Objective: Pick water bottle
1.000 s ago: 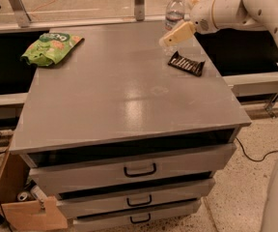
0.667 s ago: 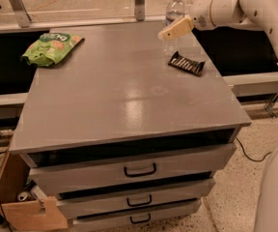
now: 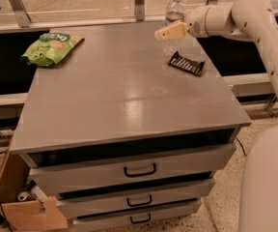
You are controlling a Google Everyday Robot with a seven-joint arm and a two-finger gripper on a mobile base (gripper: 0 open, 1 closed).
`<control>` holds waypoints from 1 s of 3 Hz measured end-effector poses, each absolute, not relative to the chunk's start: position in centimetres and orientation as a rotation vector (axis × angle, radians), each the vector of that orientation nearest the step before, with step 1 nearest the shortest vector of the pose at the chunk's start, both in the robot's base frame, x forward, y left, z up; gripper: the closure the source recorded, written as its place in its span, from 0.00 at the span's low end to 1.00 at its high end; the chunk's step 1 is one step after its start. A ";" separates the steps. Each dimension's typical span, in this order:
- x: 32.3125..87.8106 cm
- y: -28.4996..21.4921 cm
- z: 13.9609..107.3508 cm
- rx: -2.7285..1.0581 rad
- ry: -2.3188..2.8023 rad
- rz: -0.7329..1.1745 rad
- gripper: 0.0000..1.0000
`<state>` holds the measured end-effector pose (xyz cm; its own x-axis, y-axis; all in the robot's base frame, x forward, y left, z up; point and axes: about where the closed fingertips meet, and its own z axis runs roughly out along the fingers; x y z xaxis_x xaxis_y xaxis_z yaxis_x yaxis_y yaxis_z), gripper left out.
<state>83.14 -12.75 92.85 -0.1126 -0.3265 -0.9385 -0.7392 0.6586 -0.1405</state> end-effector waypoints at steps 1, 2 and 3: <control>82.8 -12.0 92.2 -0.840 1.729 0.536 0.41; 80.7 -10.4 93.7 -0.863 1.690 0.640 0.74; 80.9 -10.2 93.4 -0.864 1.693 0.638 0.95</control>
Offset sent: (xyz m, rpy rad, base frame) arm -0.0521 0.0303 0.0347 0.1770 0.0660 0.1744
